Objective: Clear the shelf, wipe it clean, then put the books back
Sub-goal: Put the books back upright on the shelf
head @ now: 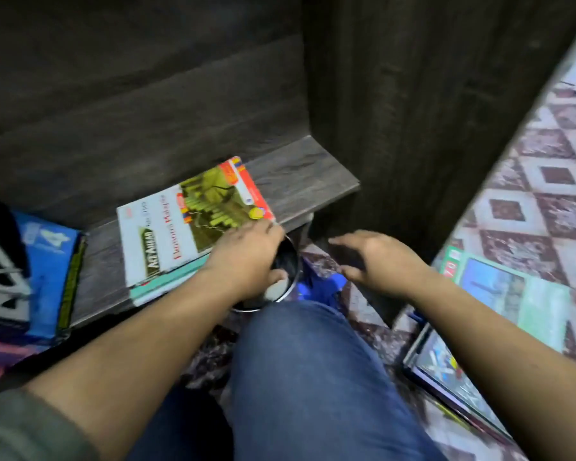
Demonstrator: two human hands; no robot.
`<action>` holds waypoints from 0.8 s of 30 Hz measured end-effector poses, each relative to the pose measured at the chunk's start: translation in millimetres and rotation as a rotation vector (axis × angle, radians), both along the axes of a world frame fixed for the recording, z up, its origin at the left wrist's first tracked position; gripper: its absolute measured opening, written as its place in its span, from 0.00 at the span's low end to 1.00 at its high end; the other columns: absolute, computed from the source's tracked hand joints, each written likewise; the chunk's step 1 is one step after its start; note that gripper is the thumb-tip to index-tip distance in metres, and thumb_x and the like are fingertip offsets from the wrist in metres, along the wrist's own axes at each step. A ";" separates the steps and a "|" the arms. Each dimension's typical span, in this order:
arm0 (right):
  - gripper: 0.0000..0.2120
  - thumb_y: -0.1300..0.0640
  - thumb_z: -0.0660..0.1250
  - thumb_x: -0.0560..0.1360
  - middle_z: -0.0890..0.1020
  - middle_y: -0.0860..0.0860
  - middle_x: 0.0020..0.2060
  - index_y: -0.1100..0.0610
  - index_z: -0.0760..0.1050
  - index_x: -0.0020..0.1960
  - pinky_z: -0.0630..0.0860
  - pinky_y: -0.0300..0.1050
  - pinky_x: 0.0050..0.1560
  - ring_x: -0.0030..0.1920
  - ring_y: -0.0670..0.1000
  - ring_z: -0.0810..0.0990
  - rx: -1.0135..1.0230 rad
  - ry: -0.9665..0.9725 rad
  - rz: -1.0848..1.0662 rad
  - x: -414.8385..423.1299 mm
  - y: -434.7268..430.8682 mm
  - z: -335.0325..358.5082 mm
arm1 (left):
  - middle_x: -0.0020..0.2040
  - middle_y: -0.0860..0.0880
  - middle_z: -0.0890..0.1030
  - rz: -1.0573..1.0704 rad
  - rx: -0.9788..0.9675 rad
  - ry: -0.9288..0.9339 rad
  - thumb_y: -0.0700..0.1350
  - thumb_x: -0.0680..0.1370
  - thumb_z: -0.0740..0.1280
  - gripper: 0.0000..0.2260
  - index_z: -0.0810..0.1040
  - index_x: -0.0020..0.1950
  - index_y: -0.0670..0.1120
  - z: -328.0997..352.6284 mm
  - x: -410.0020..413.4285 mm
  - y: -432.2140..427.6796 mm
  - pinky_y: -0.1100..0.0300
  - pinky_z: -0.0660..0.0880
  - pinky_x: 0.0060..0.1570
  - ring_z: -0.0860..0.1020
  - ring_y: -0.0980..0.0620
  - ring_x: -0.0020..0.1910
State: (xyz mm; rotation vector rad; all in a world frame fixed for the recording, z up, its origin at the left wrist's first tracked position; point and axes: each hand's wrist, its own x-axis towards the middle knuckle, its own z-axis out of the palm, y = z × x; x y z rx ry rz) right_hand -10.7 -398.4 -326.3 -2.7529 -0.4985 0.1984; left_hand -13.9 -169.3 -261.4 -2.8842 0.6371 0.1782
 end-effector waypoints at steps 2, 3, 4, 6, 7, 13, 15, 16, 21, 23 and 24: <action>0.24 0.49 0.70 0.74 0.78 0.51 0.63 0.48 0.72 0.70 0.72 0.45 0.61 0.62 0.54 0.77 0.011 0.117 -0.107 -27.6 -45.5 -8.4 | 0.63 0.48 0.72 -0.228 -0.018 -0.034 0.60 0.75 0.66 0.24 0.67 0.65 0.50 2.0 -5.3 -56.7 0.52 0.69 0.61 0.71 0.47 0.63; 0.23 0.49 0.70 0.75 0.79 0.50 0.63 0.49 0.72 0.69 0.72 0.44 0.60 0.62 0.53 0.77 0.010 0.168 -0.164 -41.2 -66.8 -14.1 | 0.62 0.49 0.72 -0.333 -0.016 -0.042 0.59 0.76 0.65 0.22 0.67 0.65 0.50 1.3 -8.5 -85.0 0.52 0.69 0.61 0.72 0.47 0.63; 0.22 0.49 0.69 0.75 0.79 0.50 0.62 0.49 0.73 0.68 0.72 0.44 0.59 0.61 0.53 0.78 0.009 0.217 -0.225 -54.0 -87.3 -22.4 | 0.62 0.49 0.72 -0.426 -0.001 -0.037 0.58 0.77 0.65 0.21 0.67 0.65 0.50 -0.1 -12.2 -112.2 0.52 0.69 0.60 0.72 0.47 0.62; 0.21 0.49 0.69 0.75 0.80 0.51 0.61 0.49 0.74 0.67 0.73 0.45 0.58 0.60 0.54 0.78 0.012 0.308 -0.337 -77.2 -123.9 -43.5 | 0.61 0.48 0.72 -0.583 0.064 -0.015 0.56 0.78 0.63 0.19 0.67 0.65 0.49 -8.3 -17.7 -160.6 0.52 0.69 0.57 0.72 0.46 0.61; 0.21 0.49 0.69 0.75 0.80 0.52 0.61 0.49 0.74 0.67 0.74 0.46 0.58 0.59 0.54 0.78 0.001 0.339 -0.380 -87.3 -139.7 -56.2 | 0.61 0.49 0.72 -0.652 0.098 -0.021 0.55 0.79 0.63 0.18 0.66 0.65 0.49 -15.8 -18.5 -180.8 0.52 0.68 0.56 0.72 0.46 0.62; 0.21 0.45 0.67 0.76 0.79 0.54 0.62 0.48 0.73 0.67 0.75 0.50 0.58 0.61 0.57 0.77 -0.070 0.471 -0.535 -124.2 -205.5 -127.4 | 0.60 0.48 0.74 -0.857 0.321 0.026 0.42 0.81 0.57 0.11 0.69 0.63 0.47 -63.7 -6.3 -268.4 0.52 0.68 0.54 0.73 0.46 0.60; 0.20 0.46 0.66 0.76 0.78 0.55 0.62 0.48 0.74 0.66 0.76 0.50 0.57 0.60 0.57 0.78 -0.085 0.468 -0.558 -124.5 -216.7 -146.6 | 0.49 0.47 0.79 -0.934 0.336 -0.065 0.38 0.76 0.60 0.09 0.76 0.53 0.45 -80.2 3.3 -281.6 0.54 0.70 0.44 0.77 0.45 0.49; 0.18 0.47 0.65 0.77 0.78 0.55 0.61 0.49 0.74 0.66 0.76 0.50 0.56 0.59 0.58 0.78 -0.099 0.454 -0.566 -122.1 -221.5 -156.3 | 0.40 0.47 0.80 -0.928 0.343 -0.082 0.37 0.72 0.61 0.08 0.79 0.45 0.45 -81.0 5.1 -287.5 0.57 0.70 0.38 0.79 0.47 0.40; 0.20 0.55 0.64 0.78 0.73 0.55 0.65 0.51 0.69 0.69 0.73 0.50 0.58 0.62 0.57 0.74 -0.233 0.376 -0.568 -95.8 -239.8 -203.9 | 0.55 0.45 0.80 -0.699 0.582 -0.018 0.38 0.79 0.60 0.09 0.76 0.57 0.44 -123.4 29.0 -300.9 0.59 0.64 0.44 0.77 0.46 0.55; 0.24 0.55 0.66 0.77 0.67 0.55 0.71 0.51 0.65 0.71 0.70 0.52 0.63 0.67 0.58 0.70 -0.260 0.368 -0.568 -83.8 -245.6 -221.0 | 0.60 0.46 0.79 -0.583 0.573 0.050 0.38 0.80 0.59 0.11 0.75 0.60 0.44 -129.7 31.3 -302.0 0.60 0.69 0.52 0.77 0.46 0.58; 0.26 0.52 0.68 0.77 0.64 0.56 0.73 0.51 0.63 0.72 0.68 0.54 0.66 0.69 0.58 0.67 -0.264 0.364 -0.562 -79.0 -248.5 -229.3 | 0.62 0.47 0.78 -0.563 0.595 0.039 0.37 0.80 0.58 0.12 0.75 0.62 0.44 -131.5 31.2 -302.9 0.57 0.70 0.57 0.76 0.46 0.60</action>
